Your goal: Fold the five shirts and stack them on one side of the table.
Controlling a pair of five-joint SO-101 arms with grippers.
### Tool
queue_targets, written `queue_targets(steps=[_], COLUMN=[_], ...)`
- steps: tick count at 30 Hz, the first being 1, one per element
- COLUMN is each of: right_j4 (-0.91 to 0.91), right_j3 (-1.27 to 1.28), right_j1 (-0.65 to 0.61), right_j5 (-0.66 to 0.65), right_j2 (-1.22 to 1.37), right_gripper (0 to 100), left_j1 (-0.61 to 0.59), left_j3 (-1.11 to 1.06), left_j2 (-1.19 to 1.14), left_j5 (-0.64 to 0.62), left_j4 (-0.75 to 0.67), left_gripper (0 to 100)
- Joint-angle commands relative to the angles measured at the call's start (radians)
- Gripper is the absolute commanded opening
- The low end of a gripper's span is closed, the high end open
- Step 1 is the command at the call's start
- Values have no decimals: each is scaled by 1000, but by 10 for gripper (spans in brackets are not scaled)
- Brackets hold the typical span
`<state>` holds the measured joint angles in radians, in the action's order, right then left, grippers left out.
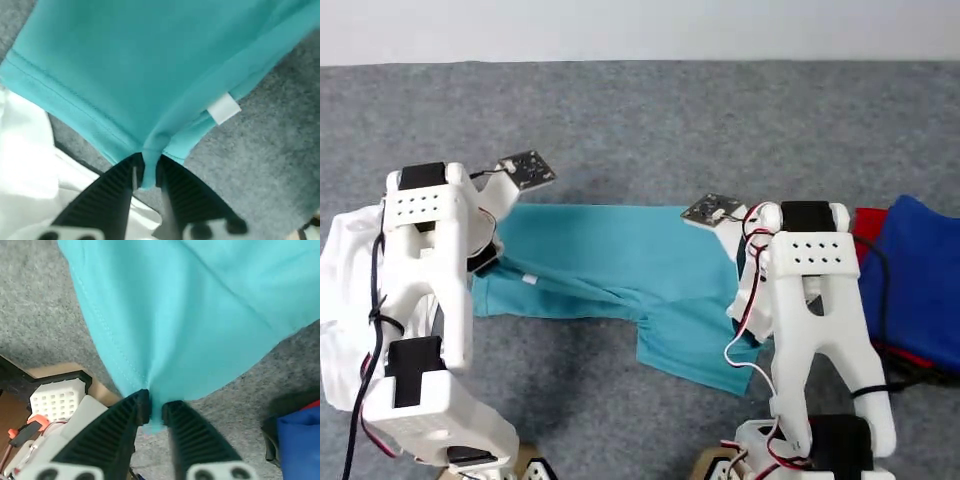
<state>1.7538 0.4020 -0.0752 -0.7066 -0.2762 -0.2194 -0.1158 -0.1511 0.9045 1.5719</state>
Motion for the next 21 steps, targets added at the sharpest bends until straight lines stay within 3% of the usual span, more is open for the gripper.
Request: queue_targets(steps=[1,10,21], right_j4=[44,42,5], right_j3=[-6,-8,-127], right_j1=[1,1,-4], right_j5=[64,71,69], right_j2=[-38,-39,-25], right_gripper=[196,202,202], left_j1=[-12,-12,-9], left_j3=[21,45,145], left_j2=[15,38,305], left_j5=[12,12,14], left_j4=[55,97,115], left_gripper=[70,69,72])
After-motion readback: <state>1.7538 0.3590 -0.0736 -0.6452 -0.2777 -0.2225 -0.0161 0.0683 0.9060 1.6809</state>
